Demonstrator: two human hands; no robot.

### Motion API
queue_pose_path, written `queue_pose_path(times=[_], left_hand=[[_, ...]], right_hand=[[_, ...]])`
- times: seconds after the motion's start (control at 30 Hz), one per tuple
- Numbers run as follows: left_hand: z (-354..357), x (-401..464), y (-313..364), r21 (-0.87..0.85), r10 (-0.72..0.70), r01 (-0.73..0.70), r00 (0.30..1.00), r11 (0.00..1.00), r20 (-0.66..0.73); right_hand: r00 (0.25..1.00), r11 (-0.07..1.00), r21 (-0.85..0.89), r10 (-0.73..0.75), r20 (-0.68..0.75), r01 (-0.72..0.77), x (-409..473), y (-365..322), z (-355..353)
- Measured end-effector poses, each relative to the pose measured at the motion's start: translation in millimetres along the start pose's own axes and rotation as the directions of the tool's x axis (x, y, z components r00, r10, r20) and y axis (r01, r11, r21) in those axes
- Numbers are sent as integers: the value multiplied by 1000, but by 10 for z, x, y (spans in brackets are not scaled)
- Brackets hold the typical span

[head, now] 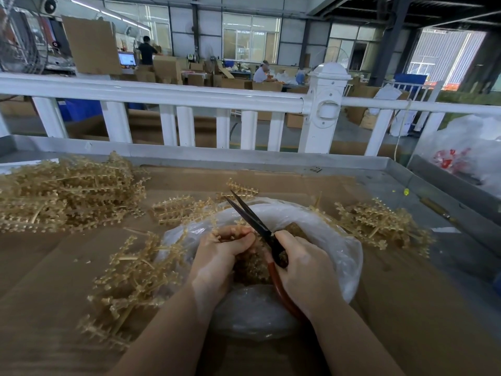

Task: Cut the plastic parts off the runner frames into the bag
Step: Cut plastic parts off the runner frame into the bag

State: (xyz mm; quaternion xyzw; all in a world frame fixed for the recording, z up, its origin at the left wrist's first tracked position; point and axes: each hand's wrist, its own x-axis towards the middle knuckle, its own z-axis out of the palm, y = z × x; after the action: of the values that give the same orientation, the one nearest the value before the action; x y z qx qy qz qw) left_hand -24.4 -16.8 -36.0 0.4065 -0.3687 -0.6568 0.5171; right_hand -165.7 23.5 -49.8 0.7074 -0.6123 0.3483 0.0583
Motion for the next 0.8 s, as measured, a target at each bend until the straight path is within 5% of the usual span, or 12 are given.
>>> queue_pose_path(times=[0.37, 0.57, 0.8], left_hand=[[0, 99, -88, -66, 167, -177, 976, 982, -137], [-69, 87, -7, -405, 6, -6, 1000, 914, 0], [-18, 75, -7, -423, -1, -11, 1000, 906, -27]], right_hand=[[987, 998, 32, 64, -150, -60, -42, 11, 2], [992, 995, -15, 92, -85, -94, -40, 16, 34], [990, 994, 60, 100, -101, -94, -57, 31, 21]])
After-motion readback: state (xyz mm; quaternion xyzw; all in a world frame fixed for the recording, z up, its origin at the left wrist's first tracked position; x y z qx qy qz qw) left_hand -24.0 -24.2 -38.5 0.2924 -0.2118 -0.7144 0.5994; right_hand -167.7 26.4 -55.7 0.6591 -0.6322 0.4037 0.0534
